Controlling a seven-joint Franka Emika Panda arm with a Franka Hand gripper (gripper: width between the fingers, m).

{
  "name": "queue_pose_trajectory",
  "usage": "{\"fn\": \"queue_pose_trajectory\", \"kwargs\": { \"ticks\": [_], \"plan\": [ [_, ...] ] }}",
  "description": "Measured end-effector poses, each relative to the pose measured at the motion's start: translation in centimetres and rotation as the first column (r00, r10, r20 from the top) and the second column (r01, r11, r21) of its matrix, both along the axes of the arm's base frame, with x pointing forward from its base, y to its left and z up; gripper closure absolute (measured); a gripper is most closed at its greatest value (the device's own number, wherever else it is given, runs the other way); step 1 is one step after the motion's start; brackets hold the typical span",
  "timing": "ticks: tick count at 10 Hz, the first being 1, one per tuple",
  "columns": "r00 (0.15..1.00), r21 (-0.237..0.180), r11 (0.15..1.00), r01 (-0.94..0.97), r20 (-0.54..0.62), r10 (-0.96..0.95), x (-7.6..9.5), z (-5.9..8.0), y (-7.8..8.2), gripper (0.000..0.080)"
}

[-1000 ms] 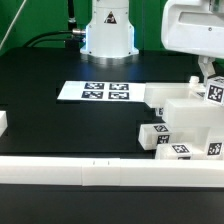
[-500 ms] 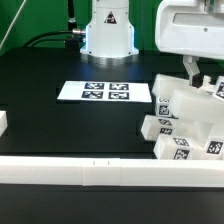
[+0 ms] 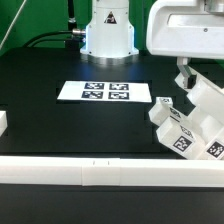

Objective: Assemble chair

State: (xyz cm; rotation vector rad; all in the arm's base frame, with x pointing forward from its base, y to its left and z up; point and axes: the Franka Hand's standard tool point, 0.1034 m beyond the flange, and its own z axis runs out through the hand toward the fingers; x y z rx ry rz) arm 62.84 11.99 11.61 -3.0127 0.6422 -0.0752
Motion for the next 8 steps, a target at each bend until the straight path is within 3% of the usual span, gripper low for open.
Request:
{"fn": "queue_pose_trajectory", "kwargs": {
  "ticks": [3,5,8],
  "plan": [
    [0.998,-0.008,0.998,-0.068,0.006,0.068,0.3,0.4,-0.8,0.0151],
    [0.995,-0.019,0.995,-0.102,0.011,0.102,0.5,0.4,-2.3,0.0151],
    [0.991,-0.023,0.991,-0.129,0.015,0.130,-0.2,1.1,-3.5,0.0151]
  ]
}}
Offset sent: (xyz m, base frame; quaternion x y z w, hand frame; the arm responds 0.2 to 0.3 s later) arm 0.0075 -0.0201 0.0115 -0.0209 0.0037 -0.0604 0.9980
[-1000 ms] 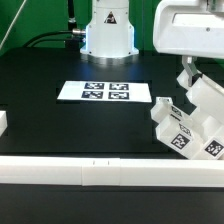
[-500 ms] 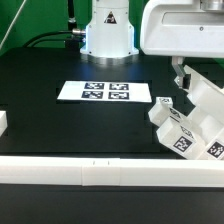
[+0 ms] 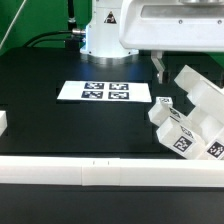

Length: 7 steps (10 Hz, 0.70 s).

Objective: Assemble chair

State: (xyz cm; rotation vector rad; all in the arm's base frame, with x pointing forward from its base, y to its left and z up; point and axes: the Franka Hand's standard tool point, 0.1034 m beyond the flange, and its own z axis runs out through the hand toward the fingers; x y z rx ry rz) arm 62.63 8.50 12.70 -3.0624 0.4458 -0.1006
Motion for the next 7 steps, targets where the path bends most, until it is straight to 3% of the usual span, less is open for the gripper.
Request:
{"fn": "queue_pose_trajectory", "kwargs": {
  "ticks": [3,4,5,7],
  "plan": [
    [1.000,-0.003,1.000,-0.013,-0.005,0.013,0.0,-0.3,-0.1,0.0151],
    [0.990,-0.018,0.990,-0.137,-0.015,0.137,0.1,0.1,-1.8,0.0151],
    [0.991,-0.020,0.991,-0.135,-0.011,0.134,0.4,0.3,-2.7,0.0151],
    [0.986,-0.024,0.986,-0.167,-0.013,0.167,0.5,0.0,-3.6,0.0151]
  ]
}}
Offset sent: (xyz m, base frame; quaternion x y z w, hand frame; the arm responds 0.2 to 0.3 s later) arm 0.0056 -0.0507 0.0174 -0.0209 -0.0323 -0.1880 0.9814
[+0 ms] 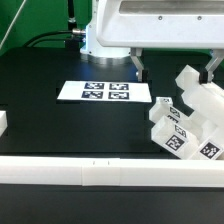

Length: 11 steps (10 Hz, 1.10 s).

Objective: Assemble chair

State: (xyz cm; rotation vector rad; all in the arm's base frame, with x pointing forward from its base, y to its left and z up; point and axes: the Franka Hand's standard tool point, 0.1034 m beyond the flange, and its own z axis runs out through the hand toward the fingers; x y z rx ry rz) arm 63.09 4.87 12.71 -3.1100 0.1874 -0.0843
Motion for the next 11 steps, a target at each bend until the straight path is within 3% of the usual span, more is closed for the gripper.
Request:
{"fn": "queue_pose_trajectory", "kwargs": {
  "ticks": [7,9,11],
  "plan": [
    [0.999,-0.020,1.000,-0.019,0.035,0.020,-0.4,-2.8,-3.2,0.0151],
    [0.997,-0.026,0.999,-0.035,0.067,0.037,-0.1,-2.7,-3.7,0.0151],
    [0.997,-0.024,0.999,-0.043,0.063,0.045,-0.1,-1.7,-4.0,0.0151]
  ]
}}
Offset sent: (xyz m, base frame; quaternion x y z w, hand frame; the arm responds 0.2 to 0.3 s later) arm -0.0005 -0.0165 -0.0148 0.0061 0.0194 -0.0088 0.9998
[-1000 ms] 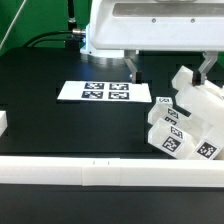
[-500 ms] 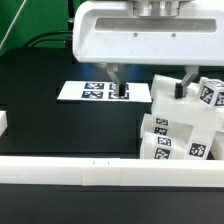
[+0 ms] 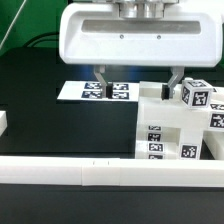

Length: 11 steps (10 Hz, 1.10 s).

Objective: Assemble chair

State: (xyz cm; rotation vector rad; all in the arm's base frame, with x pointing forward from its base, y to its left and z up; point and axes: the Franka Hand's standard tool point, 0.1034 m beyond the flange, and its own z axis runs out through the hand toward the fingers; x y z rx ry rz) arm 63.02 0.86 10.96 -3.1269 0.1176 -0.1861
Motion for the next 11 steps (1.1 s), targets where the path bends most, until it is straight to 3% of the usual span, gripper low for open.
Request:
{"fn": "queue_pose_trajectory", "kwargs": {
  "ticks": [2,4,5,7,10,11],
  "plan": [
    [0.999,0.014,1.000,-0.013,-0.046,0.014,-0.6,2.4,0.4,0.0151],
    [0.998,0.033,0.998,-0.046,-0.038,0.047,0.0,5.6,2.8,0.0151],
    [0.999,0.040,0.998,-0.042,-0.032,0.044,0.2,6.0,4.4,0.0151],
    [0.999,0.054,0.998,0.009,-0.050,-0.007,0.2,5.2,7.8,0.0151],
    [0.999,0.049,0.999,-0.014,-0.051,0.017,0.2,4.9,7.5,0.0151],
    [0.992,-0.006,0.994,-0.105,-0.076,0.105,-0.1,3.8,7.4,0.0151]
  ]
}}
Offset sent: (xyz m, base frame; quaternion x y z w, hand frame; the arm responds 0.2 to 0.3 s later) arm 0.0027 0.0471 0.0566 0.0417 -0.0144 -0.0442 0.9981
